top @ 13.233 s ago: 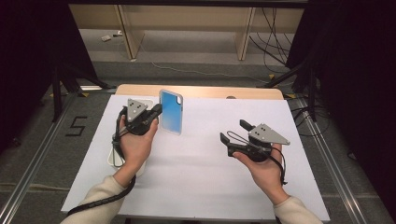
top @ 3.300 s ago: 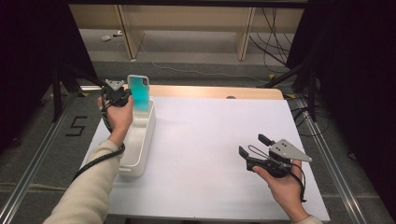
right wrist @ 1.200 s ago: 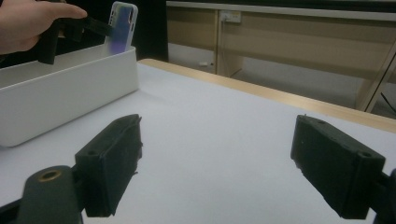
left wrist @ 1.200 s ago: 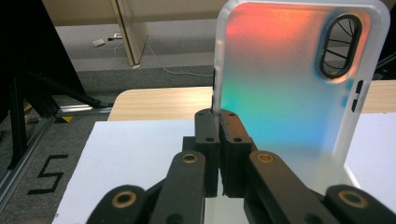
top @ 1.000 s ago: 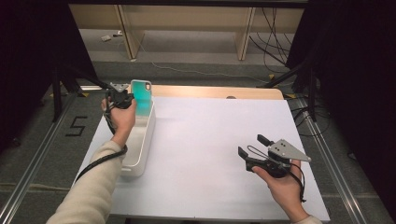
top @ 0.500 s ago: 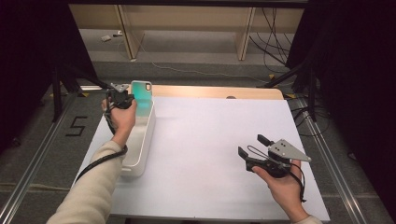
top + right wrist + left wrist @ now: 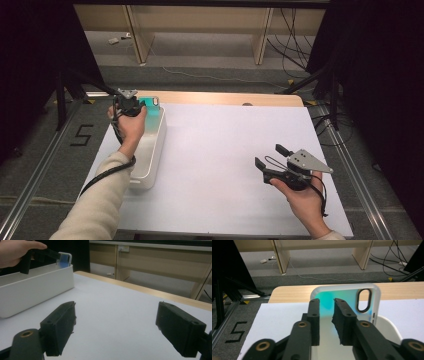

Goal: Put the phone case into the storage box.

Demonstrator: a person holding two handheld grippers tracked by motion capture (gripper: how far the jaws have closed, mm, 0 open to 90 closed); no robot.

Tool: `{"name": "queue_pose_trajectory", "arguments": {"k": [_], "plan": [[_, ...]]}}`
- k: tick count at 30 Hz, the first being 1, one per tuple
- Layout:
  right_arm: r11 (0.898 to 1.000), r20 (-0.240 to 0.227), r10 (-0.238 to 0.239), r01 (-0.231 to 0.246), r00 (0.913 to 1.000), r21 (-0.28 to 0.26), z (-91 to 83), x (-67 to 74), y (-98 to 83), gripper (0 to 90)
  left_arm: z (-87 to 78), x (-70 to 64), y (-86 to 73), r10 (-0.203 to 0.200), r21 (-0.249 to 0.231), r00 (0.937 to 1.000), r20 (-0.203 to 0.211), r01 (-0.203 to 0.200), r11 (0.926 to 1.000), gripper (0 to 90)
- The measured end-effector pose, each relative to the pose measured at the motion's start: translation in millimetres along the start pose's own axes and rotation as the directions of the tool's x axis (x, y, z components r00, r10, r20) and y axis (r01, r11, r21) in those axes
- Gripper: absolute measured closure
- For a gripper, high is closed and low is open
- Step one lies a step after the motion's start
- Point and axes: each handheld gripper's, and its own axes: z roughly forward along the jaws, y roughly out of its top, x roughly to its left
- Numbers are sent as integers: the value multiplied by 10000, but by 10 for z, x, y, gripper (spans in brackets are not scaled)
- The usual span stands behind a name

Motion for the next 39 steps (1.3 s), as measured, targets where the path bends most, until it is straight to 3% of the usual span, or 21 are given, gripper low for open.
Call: {"name": "queue_pose_trajectory", "arguments": {"k": [6,12,15,18,26,29,32,38,39], "plan": [[10000,-32,22,-22,10000,-27,4,2,-2,174,-94,21,48,39,-341,9997,229,-31,9994,611],[9999,-13,-42,42,10000,100,-14,-19,2,173,-238,38,66,-16,-837,9916,1292,126,9964,464],[10000,27,41,-41,10000,52,-7,-26,-1,173,-317,45,70,-16,-953,9839,1787,189,9953,363],[10000,41,61,-61,10000,44,-5,-25,-2,173,-377,65,90,252,-1043,9741,2247,-17,9945,274],[9999,53,-5,4,10000,106,-3,-31,-3,173,-533,93,85,974,-1326,9556,2781,-622,9892,52],[9999,37,57,-57,10000,151,-4,-39,-3,173,-602,92,56,1179,-1391,9492,2916,-799,9870,12],[9999,11,121,-121,9999,48,7,-37,-7,173,-680,66,18,1504,-1437,9386,3105,-1101,9835,0],[10000,119,29,-30,9999,86,-1,-42,0,173,-831,26,-25,1563,-1471,9222,3536,-1102,9830,0],[9999,72,22,-23,10000,112,-2,-44,1,173,-848,15,-35,1560,-1493,9172,3667,-1075,9829,0]]}}
